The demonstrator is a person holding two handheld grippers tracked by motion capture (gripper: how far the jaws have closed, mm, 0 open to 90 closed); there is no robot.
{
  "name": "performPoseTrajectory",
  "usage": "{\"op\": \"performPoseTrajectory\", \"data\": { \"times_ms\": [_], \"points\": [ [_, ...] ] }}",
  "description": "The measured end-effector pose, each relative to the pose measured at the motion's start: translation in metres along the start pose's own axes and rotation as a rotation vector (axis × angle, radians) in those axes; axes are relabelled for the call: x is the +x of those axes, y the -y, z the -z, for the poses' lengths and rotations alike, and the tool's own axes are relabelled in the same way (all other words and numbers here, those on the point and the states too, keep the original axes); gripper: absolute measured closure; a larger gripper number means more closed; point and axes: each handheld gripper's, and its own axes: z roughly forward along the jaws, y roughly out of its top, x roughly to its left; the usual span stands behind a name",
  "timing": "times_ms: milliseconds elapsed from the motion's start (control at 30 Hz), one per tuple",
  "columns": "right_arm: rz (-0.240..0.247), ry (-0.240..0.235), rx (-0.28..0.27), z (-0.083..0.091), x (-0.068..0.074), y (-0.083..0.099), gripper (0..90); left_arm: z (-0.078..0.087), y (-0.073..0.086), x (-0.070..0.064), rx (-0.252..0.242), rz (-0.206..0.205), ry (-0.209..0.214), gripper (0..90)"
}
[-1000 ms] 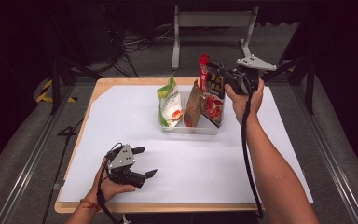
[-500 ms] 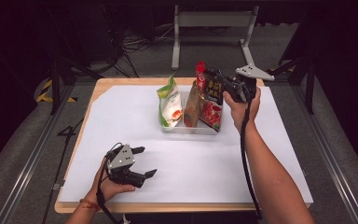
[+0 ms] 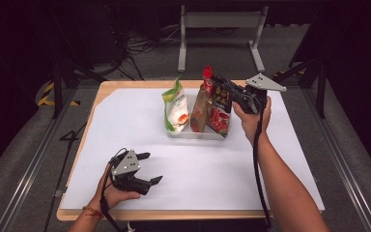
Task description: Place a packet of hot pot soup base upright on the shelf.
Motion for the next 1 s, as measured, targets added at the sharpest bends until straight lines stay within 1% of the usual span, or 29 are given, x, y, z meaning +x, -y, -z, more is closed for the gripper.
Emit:
{"op": "performPoseTrajectory", "data": {
  "times_ms": [133, 200, 233, 300, 367, 400, 433, 533, 600, 667, 700, 733, 767, 800, 833, 867, 900, 933, 967, 1000],
  "points": [
    [0.001, 0.000, -0.006, 0.002, -0.003, 0.001, 86.3, 0.000, 0.000, 0.001, -0.001, 0.005, -0.001, 14.4],
    [0.013, 0.026, 0.015, -0.003, -0.006, -0.002, 85.4, -0.001, 0.000, 0.000, 0.003, 0.005, -0.002, 14.4],
    [0.011, 0.031, 0.026, -0.006, -0.007, -0.004, 84.0, -0.001, -0.001, 0.000, 0.004, -0.002, 0.001, 14.4],
    [0.003, 0.016, 0.029, -0.007, -0.008, -0.004, 82.0, -0.001, -0.001, -0.001, 0.002, -0.006, 0.000, 14.4],
    [0.007, 0.020, 0.032, -0.005, -0.008, -0.003, 77.4, -0.001, 0.001, 0.000, 0.008, -0.003, 0.000, 14.4],
    [0.000, 0.016, 0.037, -0.004, -0.009, -0.001, 75.0, -0.001, 0.002, 0.000, 0.009, -0.002, -0.001, 14.4],
    [0.001, 0.012, 0.032, -0.002, -0.010, 0.000, 74.4, 0.000, 0.002, 0.001, 0.010, 0.000, -0.002, 14.3],
    [0.014, 0.022, 0.030, 0.006, -0.012, 0.001, 69.0, 0.000, 0.001, 0.000, 0.008, 0.000, -0.002, 14.4],
    [0.017, 0.007, 0.058, 0.008, -0.014, 0.002, 65.5, 0.000, 0.000, 0.000, 0.008, -0.004, 0.001, 14.3],
    [0.049, 0.013, 0.073, 0.012, -0.014, 0.005, 66.5, -0.002, 0.000, -0.001, 0.011, -0.005, 0.001, 14.3],
    [0.048, 0.011, 0.071, 0.015, -0.015, 0.007, 66.8, -0.002, 0.000, -0.001, 0.015, -0.006, 0.003, 14.3],
    [0.043, 0.009, 0.068, 0.017, -0.015, 0.009, 68.9, -0.003, 0.000, -0.001, 0.015, -0.008, 0.003, 14.4],
    [0.041, -0.002, 0.068, 0.020, -0.015, 0.011, 72.7, -0.003, 0.000, -0.001, 0.017, -0.009, 0.004, 14.3],
    [0.047, -0.010, 0.071, 0.022, -0.015, 0.013, 73.7, -0.003, 0.000, -0.001, 0.018, -0.010, 0.005, 14.4],
    [0.051, -0.009, 0.075, 0.023, -0.014, 0.014, 76.6, -0.003, 0.000, -0.001, 0.018, -0.010, 0.005, 14.4],
    [0.051, -0.009, 0.075, 0.023, -0.014, 0.014, 76.6, -0.003, 0.000, -0.001, 0.019, -0.009, 0.003, 14.4],
    [0.057, -0.022, 0.085, 0.027, -0.012, 0.018, 80.0, -0.003, 0.000, -0.001, 0.020, -0.008, 0.003, 14.4],
    [0.079, -0.015, 0.097, 0.030, -0.009, 0.021, 82.1, -0.004, 0.000, -0.001, 0.022, -0.007, 0.003, 14.4],
    [0.089, -0.019, 0.104, 0.031, -0.007, 0.024, 84.3, -0.003, 0.000, -0.001, 0.022, -0.010, 0.003, 14.4],
    [0.093, -0.031, 0.112, 0.033, -0.007, 0.028, 87.0, -0.003, 0.000, -0.002, 0.022, -0.009, 0.004, 14.4]
  ]
}}
